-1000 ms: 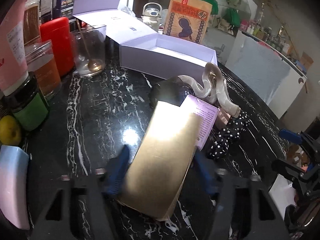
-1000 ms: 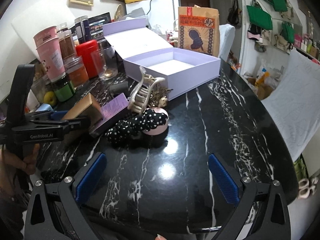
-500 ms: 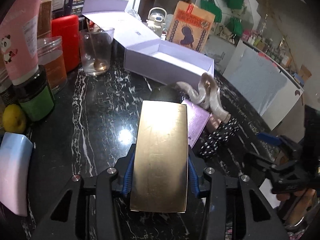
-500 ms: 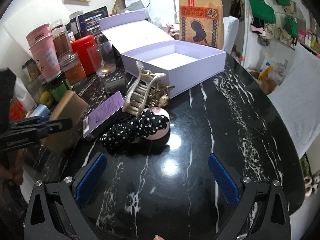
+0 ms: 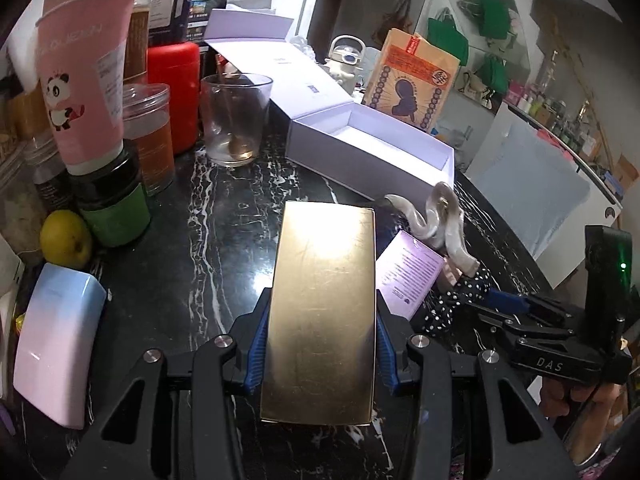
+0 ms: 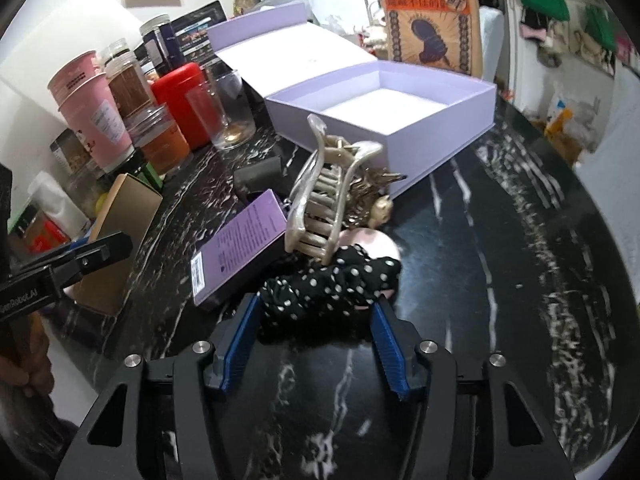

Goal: Organize rigid objects
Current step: 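Grasp the gold box with the left gripper while the right gripper grasps the polka-dot scrunchie, then carry the gold box and scrunchie over the lavender box with both grippers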

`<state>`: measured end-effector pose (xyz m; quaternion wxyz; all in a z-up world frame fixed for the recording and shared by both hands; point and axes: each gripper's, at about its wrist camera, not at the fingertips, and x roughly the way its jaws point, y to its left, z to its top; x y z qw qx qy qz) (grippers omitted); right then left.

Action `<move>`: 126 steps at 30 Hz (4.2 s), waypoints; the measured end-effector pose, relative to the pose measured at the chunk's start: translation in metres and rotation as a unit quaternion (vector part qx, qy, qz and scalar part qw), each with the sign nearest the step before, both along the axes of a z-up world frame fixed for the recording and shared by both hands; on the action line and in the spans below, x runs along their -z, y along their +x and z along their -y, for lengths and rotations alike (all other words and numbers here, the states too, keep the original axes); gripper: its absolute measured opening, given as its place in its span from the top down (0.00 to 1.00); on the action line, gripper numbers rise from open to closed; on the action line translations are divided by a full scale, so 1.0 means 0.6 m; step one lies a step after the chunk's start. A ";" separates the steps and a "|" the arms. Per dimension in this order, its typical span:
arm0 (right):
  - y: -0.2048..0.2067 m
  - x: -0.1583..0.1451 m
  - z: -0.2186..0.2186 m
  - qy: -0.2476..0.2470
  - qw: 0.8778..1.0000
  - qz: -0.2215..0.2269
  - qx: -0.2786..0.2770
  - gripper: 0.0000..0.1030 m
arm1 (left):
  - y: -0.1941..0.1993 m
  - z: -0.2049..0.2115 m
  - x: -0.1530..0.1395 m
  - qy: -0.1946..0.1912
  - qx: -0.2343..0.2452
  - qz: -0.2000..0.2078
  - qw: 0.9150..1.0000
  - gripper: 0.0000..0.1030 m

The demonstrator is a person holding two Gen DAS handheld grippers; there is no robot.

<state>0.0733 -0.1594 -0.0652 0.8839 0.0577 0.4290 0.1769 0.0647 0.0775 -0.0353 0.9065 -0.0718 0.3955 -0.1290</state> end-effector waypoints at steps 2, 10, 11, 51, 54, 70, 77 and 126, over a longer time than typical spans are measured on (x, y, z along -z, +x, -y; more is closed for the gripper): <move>0.008 0.003 0.001 0.010 1.000 -0.009 0.007 0.46 | 0.008 -0.003 0.004 -0.001 -0.001 -0.005 1.000 0.57; 0.027 -0.008 0.009 0.009 0.999 0.005 0.040 0.55 | 0.044 0.001 0.009 0.002 0.010 -0.011 1.000 0.57; 0.030 -0.010 0.009 0.010 0.999 0.008 0.041 0.58 | 0.048 0.001 0.009 -0.001 0.011 -0.013 1.000 0.57; 0.007 -0.063 0.075 0.005 0.998 0.033 0.054 0.87 | 0.071 0.106 -0.023 -0.013 0.089 -0.029 0.995 0.57; 0.006 -0.073 0.079 0.005 0.998 0.039 0.055 0.87 | 0.073 0.112 -0.031 -0.011 0.093 -0.025 0.995 0.57; 0.051 -0.105 0.082 0.009 0.998 0.058 0.035 0.87 | 0.118 0.136 -0.074 0.004 0.096 -0.001 0.995 0.57; 0.086 -0.124 0.083 0.012 0.997 0.070 0.024 0.87 | 0.153 0.146 -0.091 0.009 0.101 0.009 0.995 0.57; 0.376 -0.149 0.100 -0.002 0.995 0.099 0.018 0.87 | 0.470 0.236 -0.086 0.094 0.106 0.014 0.990 0.57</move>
